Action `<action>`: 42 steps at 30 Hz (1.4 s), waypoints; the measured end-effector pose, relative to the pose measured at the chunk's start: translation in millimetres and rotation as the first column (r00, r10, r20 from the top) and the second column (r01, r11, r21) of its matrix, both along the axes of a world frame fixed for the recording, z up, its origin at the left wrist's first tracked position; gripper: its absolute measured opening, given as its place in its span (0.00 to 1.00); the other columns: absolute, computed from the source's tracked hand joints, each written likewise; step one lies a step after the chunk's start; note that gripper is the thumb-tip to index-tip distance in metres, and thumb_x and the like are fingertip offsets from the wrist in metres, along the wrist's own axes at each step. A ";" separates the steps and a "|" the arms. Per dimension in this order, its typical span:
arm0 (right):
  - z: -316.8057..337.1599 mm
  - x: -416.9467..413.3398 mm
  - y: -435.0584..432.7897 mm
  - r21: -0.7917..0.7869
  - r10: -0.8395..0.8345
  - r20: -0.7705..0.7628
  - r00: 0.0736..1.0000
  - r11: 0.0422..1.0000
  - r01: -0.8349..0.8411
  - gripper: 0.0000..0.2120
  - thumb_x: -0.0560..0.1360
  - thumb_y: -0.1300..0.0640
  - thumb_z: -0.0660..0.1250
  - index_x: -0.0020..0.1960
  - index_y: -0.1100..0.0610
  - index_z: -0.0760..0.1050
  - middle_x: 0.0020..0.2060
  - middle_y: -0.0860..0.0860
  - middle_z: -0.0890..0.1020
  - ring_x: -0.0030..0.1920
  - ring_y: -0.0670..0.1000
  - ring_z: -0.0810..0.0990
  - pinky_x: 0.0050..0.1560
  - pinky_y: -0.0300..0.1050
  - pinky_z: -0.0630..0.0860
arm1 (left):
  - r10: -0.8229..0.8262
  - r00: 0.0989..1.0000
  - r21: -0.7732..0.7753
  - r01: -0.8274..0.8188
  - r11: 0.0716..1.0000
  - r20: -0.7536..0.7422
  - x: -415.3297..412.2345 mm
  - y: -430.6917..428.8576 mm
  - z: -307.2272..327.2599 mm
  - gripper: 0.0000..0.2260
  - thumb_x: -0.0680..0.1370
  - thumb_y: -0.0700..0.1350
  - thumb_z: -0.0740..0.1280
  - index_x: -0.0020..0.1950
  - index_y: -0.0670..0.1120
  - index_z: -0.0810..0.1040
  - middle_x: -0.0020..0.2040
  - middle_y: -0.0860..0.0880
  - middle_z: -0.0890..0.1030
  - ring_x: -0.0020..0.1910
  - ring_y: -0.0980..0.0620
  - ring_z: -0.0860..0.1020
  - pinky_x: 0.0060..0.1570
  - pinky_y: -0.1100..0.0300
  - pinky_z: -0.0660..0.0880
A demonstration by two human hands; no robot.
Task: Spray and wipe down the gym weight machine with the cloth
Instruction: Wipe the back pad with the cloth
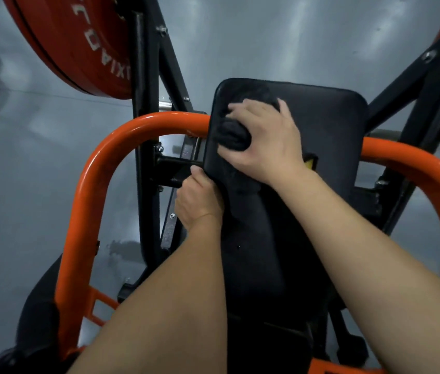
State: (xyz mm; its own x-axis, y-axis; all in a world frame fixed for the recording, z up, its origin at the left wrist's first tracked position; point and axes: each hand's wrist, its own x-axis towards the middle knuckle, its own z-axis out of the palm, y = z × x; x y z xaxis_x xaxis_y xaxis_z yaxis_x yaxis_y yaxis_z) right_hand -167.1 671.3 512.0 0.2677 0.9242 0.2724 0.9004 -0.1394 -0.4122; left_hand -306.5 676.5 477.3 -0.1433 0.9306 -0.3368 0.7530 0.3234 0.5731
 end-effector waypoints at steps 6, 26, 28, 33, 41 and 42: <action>-20.9 -9.5 -134.6 0.036 0.012 -0.078 0.997 0.999 -0.009 0.20 0.65 0.43 0.75 0.52 0.52 0.82 0.61 0.45 0.82 0.66 0.50 0.79 0.73 0.61 0.64 | 0.001 1.000 0.009 -0.001 1.000 -0.011 0.3 -2.7 1.9 0.27 0.87 0.53 0.48 0.61 0.38 0.82 0.58 0.36 0.82 0.60 0.34 0.77 0.57 0.47 0.70; -19.0 -21.4 -2.1 0.139 -0.299 0.032 0.954 0.946 0.292 0.23 0.68 0.37 0.68 0.59 0.47 0.81 0.56 0.45 0.82 0.61 0.50 0.79 0.76 0.60 0.60 | 0.002 0.997 0.010 -0.003 1.000 0.073 -5.7 -3.0 2.3 0.27 0.87 0.53 0.49 0.59 0.37 0.82 0.57 0.35 0.82 0.58 0.35 0.78 0.55 0.47 0.71; -24.5 -33.4 -20.5 0.168 -0.315 0.022 0.949 0.937 0.307 0.23 0.69 0.38 0.68 0.59 0.48 0.81 0.56 0.45 0.82 0.61 0.50 0.79 0.75 0.60 0.61 | -0.019 0.995 0.000 0.019 1.000 0.097 -8.7 -1.7 0.5 0.27 0.87 0.53 0.49 0.61 0.38 0.82 0.59 0.36 0.82 0.59 0.35 0.78 0.55 0.47 0.71; -34.1 -49.9 -88.9 0.118 -0.217 0.091 0.972 0.971 0.206 0.21 0.69 0.41 0.69 0.57 0.52 0.81 0.56 0.47 0.82 0.60 0.52 0.79 0.72 0.60 0.65 | -0.078 0.985 -0.025 0.083 0.996 0.154 -12.9 -3.3 4.5 0.28 0.87 0.54 0.46 0.63 0.38 0.80 0.61 0.37 0.81 0.61 0.36 0.77 0.58 0.47 0.71; -30.0 -20.5 -49.5 0.135 -0.217 0.316 0.923 0.974 0.183 0.22 0.71 0.40 0.69 0.58 0.53 0.81 0.55 0.50 0.83 0.58 0.56 0.80 0.68 0.65 0.68 | -0.072 0.993 -0.002 0.073 0.997 0.092 -11.2 2.8 -2.4 0.29 0.87 0.53 0.46 0.56 0.38 0.83 0.53 0.37 0.83 0.54 0.35 0.80 0.48 0.51 0.67; -24.2 -16.6 -26.9 0.147 -0.267 0.302 0.915 0.962 0.232 0.23 0.70 0.40 0.68 0.58 0.53 0.81 0.55 0.51 0.83 0.58 0.57 0.80 0.67 0.65 0.68 | -0.071 0.995 -0.002 0.072 0.997 0.076 -11.3 2.3 -2.5 0.28 0.87 0.52 0.46 0.55 0.38 0.83 0.52 0.37 0.84 0.54 0.35 0.80 0.47 0.51 0.66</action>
